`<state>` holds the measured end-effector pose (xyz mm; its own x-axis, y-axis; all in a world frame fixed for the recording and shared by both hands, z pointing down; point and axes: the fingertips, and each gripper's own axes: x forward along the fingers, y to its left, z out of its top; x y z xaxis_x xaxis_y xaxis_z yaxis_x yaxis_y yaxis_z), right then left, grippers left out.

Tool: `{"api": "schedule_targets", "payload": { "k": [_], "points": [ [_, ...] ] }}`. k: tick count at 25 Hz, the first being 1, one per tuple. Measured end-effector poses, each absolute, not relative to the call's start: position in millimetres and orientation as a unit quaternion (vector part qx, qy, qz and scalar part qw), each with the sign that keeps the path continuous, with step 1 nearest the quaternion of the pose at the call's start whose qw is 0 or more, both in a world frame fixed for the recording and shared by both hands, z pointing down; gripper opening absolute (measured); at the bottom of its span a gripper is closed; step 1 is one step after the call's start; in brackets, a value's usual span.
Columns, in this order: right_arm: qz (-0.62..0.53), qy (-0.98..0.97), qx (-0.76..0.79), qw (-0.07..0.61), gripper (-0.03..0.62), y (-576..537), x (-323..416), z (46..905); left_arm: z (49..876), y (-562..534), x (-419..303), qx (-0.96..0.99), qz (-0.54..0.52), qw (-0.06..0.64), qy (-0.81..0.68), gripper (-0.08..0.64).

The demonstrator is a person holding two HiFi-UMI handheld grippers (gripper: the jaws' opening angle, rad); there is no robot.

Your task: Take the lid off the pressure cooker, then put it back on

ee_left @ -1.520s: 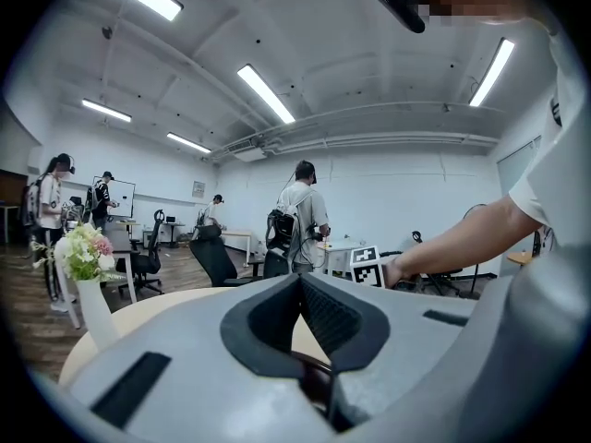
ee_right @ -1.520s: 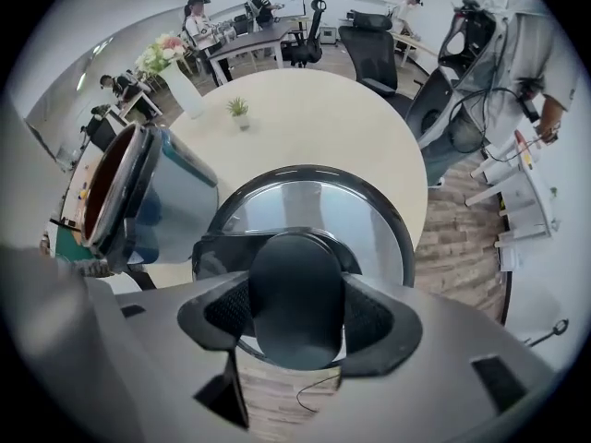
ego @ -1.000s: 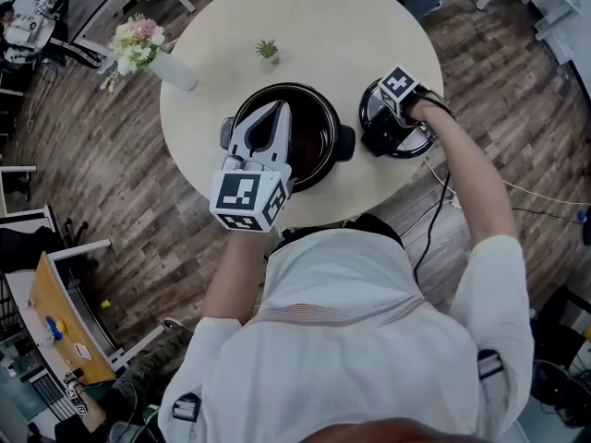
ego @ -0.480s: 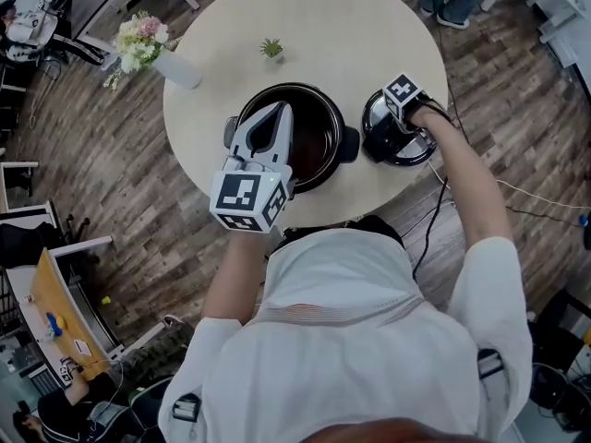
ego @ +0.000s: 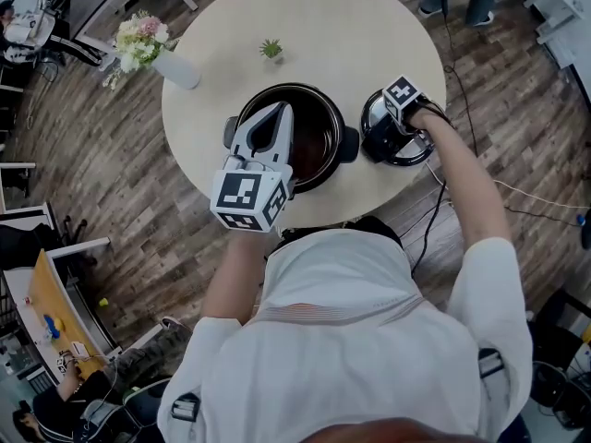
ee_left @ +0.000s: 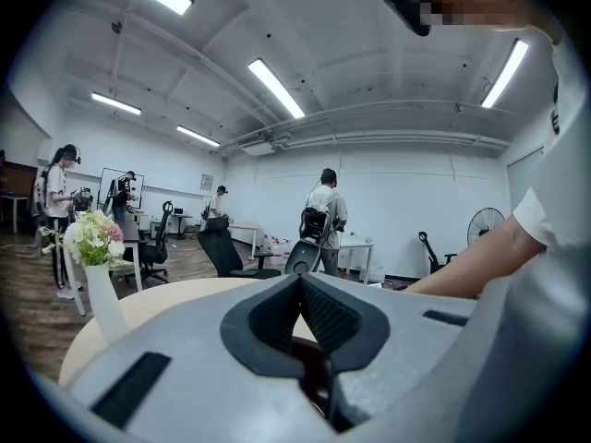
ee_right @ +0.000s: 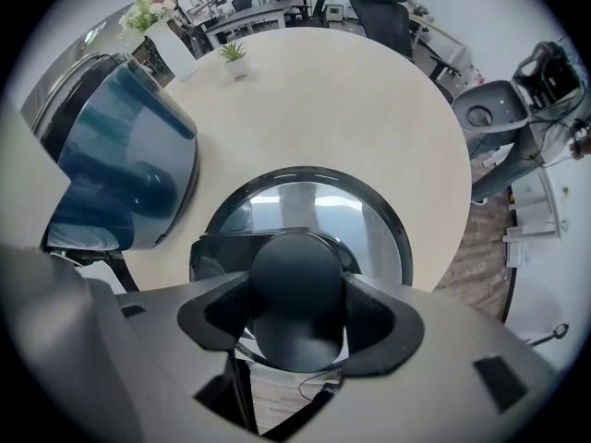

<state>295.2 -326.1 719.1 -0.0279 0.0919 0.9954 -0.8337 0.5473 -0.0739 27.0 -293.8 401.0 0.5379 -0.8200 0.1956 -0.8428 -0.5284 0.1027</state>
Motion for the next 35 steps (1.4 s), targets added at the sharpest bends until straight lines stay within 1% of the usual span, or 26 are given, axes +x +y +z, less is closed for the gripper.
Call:
{"api": "schedule_targets", "payload": {
  "k": [5,7,10,12,16,21,25,28,29,30,32,35],
  "points": [
    [0.364,-0.619,0.305,0.625,0.288,-326,296,718,399,-292,28,0.874,0.062,0.092,-0.473,0.005],
    [0.366,-0.623,0.308,0.619,0.304,-325,297,717,398,-291,28,0.875,0.062,0.091,-0.471,0.005],
    [0.368,-0.642,0.319,0.593,0.314,-329,298,706,397,-289,28,0.876,0.061,0.089,-0.471,0.005],
    [0.363,-0.668,0.334,0.558,0.314,-336,293,686,395,-288,26,0.876,0.058,0.089,-0.47,0.005],
    [0.324,-0.73,0.397,0.452,0.314,-350,285,623,392,-285,22,0.878,0.053,0.087,-0.467,0.005],
    [0.245,-0.781,0.502,0.281,0.314,-348,281,524,386,-283,15,0.881,0.046,0.084,-0.464,0.005],
    [0.15,-0.81,0.554,0.122,0.313,-319,269,426,378,-283,7,0.883,0.043,0.077,-0.46,0.005],
    [0.071,-0.809,0.582,0.05,0.31,-291,261,362,369,-283,-1,0.884,0.038,0.067,-0.461,0.005],
    [0.051,-0.804,0.591,0.033,0.301,-281,260,346,366,-282,-5,0.884,0.036,0.064,-0.462,0.005],
    [0.034,-0.798,0.601,0.016,0.275,-271,259,332,363,-281,-8,0.884,0.034,0.062,-0.462,0.005],
    [0.005,-0.785,0.619,-0.012,0.201,-251,258,310,358,-278,-15,0.884,0.031,0.059,-0.462,0.005],
    [-0.028,-0.769,0.637,-0.034,0.078,-227,253,288,355,-273,-24,0.885,0.027,0.058,-0.462,0.005]
  ]
}}
